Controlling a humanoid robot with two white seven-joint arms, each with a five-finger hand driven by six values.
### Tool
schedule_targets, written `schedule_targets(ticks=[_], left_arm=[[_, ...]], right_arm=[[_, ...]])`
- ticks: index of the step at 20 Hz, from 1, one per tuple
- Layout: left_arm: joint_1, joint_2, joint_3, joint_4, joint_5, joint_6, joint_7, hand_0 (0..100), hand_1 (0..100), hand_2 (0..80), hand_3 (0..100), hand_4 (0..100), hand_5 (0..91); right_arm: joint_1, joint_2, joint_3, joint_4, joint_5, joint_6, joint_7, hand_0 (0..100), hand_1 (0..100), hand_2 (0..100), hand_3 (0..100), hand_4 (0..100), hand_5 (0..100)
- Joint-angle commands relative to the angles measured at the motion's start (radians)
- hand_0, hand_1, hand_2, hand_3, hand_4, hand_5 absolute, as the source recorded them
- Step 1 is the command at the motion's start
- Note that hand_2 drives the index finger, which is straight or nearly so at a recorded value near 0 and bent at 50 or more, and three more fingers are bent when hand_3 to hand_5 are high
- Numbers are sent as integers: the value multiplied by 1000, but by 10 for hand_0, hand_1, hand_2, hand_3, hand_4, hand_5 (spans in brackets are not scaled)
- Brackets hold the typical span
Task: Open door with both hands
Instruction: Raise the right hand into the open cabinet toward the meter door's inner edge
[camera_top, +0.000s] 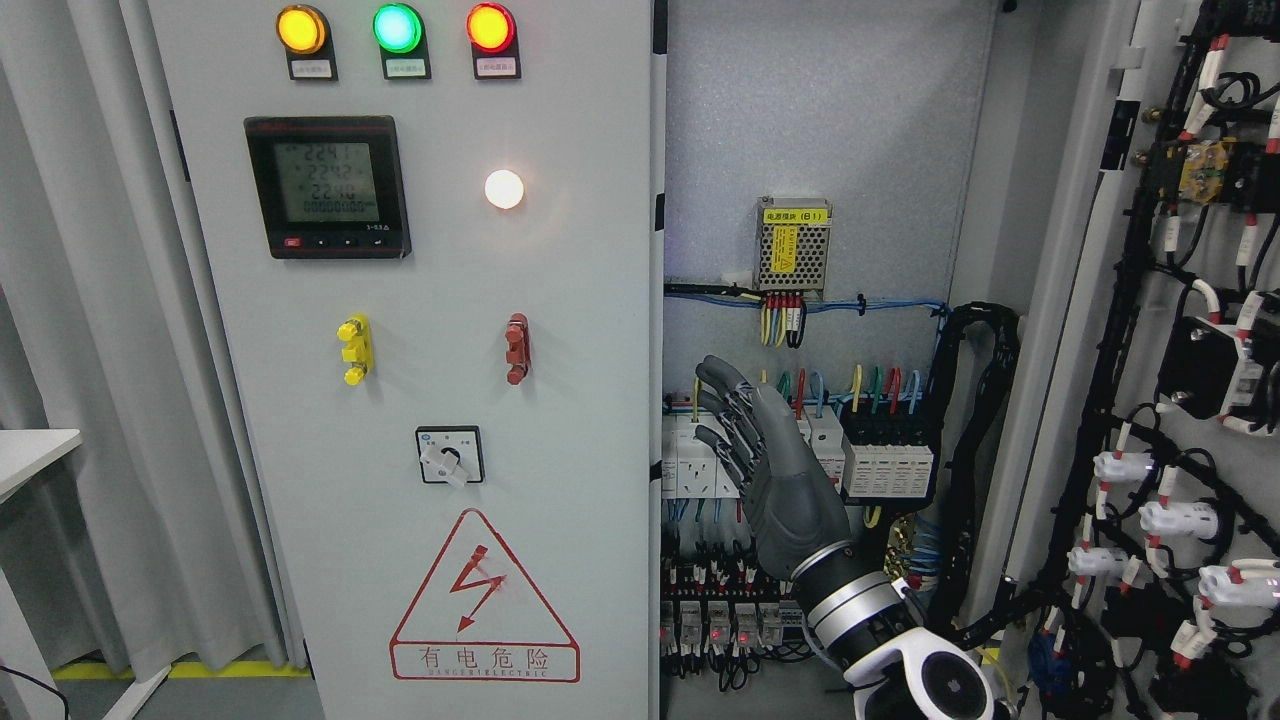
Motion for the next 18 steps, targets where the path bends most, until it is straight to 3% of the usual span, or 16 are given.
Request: schedule_targets(ticks=[1, 3, 10, 13, 17, 18], left_arm=[[24, 24, 0, -9, 0, 1, -1, 288, 0, 27, 28, 33, 0], [24, 24, 0, -9, 0, 1, -1, 288, 0, 27, 28, 33, 0], [24, 24, 0, -7, 0, 1, -1, 288, 0, 27, 27, 33, 0], [27, 26, 0, -7, 0, 1, -3, 288, 0, 27, 27, 34, 0], [24, 24, 0, -9, 1, -1, -6, 288, 0, 27, 28, 34, 0], [24, 26, 0, -9, 1, -1, -6, 288, 0, 28, 28, 34, 0]], right_arm=[[-52, 0, -27, 141, -23, 2, 26, 218, 0, 0, 0, 0, 0], [-53, 0, -48, 157, -57, 5, 32, 218, 0, 0, 0, 0, 0], [-79, 0, -36, 180, -121, 45, 41, 218, 0, 0, 0, 0, 0], [-107, 0, -38, 192, -180, 76, 90, 218, 0, 0, 0, 0, 0], [-111, 0, -39, 192, -181, 80, 107, 218, 0, 0, 0, 0, 0], [-111, 0, -41, 194, -181, 82, 135, 218, 0, 0, 0, 0, 0]])
